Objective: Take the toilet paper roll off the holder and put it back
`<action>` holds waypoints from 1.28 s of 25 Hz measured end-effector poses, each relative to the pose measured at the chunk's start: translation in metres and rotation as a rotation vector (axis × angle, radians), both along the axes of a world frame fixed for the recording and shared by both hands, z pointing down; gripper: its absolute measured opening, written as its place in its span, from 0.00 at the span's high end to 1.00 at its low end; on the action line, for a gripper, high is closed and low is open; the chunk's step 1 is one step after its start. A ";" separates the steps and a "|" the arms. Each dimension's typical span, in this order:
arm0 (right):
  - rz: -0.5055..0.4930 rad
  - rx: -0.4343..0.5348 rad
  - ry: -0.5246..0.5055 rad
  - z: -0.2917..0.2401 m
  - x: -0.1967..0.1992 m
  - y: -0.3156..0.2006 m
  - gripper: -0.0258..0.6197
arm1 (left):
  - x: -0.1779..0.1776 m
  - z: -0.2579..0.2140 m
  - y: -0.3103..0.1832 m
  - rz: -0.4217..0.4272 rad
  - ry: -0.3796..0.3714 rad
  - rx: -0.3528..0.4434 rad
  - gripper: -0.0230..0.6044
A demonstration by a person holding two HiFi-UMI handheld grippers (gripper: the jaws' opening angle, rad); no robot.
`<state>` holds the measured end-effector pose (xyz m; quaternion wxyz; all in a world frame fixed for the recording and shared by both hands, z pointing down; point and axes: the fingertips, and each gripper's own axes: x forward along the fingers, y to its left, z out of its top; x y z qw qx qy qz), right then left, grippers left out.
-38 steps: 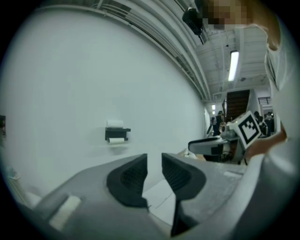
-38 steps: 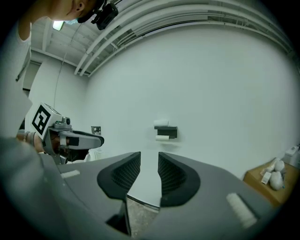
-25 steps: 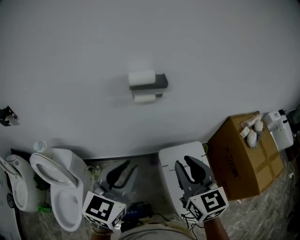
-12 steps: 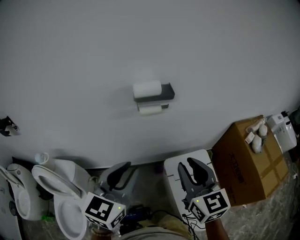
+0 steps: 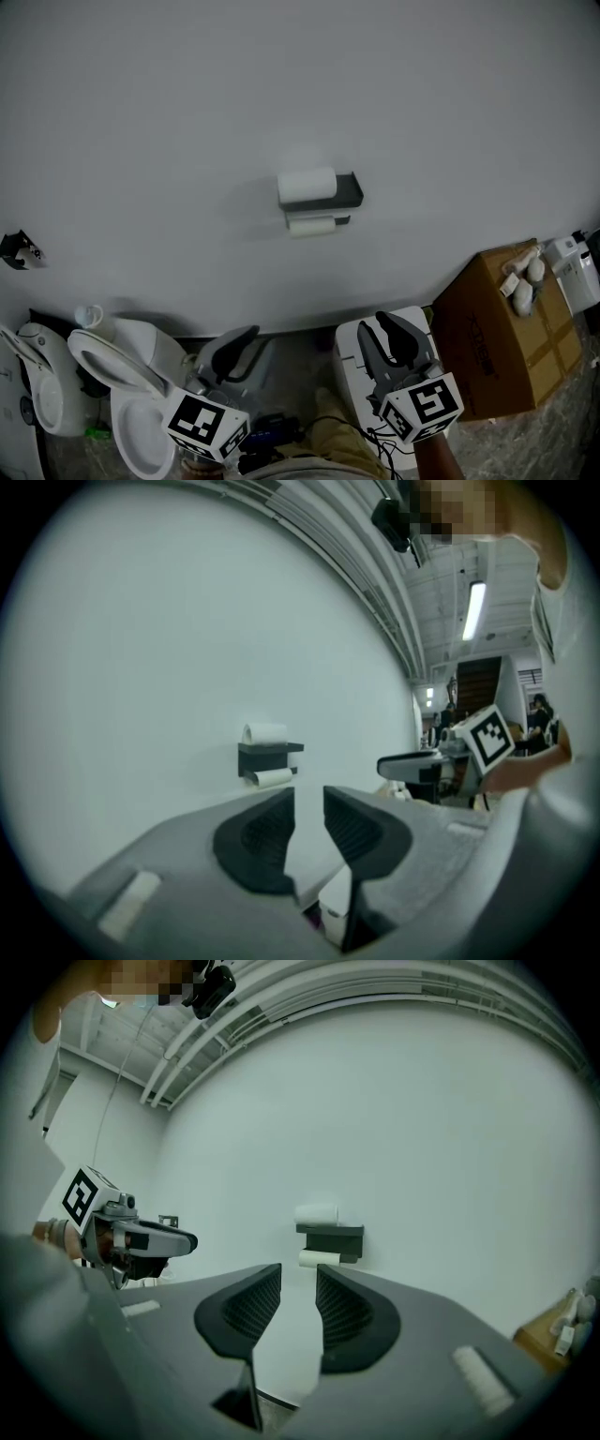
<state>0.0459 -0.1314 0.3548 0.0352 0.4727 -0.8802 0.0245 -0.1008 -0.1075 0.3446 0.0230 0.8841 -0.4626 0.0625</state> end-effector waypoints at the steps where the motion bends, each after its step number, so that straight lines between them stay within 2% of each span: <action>1: -0.004 0.002 0.000 0.000 0.000 -0.005 0.80 | -0.001 0.001 -0.003 -0.006 -0.003 -0.002 0.83; 16: -0.089 0.038 0.020 -0.015 -0.005 -0.084 0.80 | -0.004 -0.003 -0.053 -0.095 -0.001 -0.007 0.82; 24: -0.164 0.069 0.044 -0.032 -0.017 -0.127 0.74 | -0.010 -0.007 -0.078 -0.144 0.000 0.000 0.81; 32: -0.235 0.082 0.088 -0.045 -0.029 -0.163 0.73 | -0.019 -0.010 -0.096 -0.207 0.005 0.003 0.81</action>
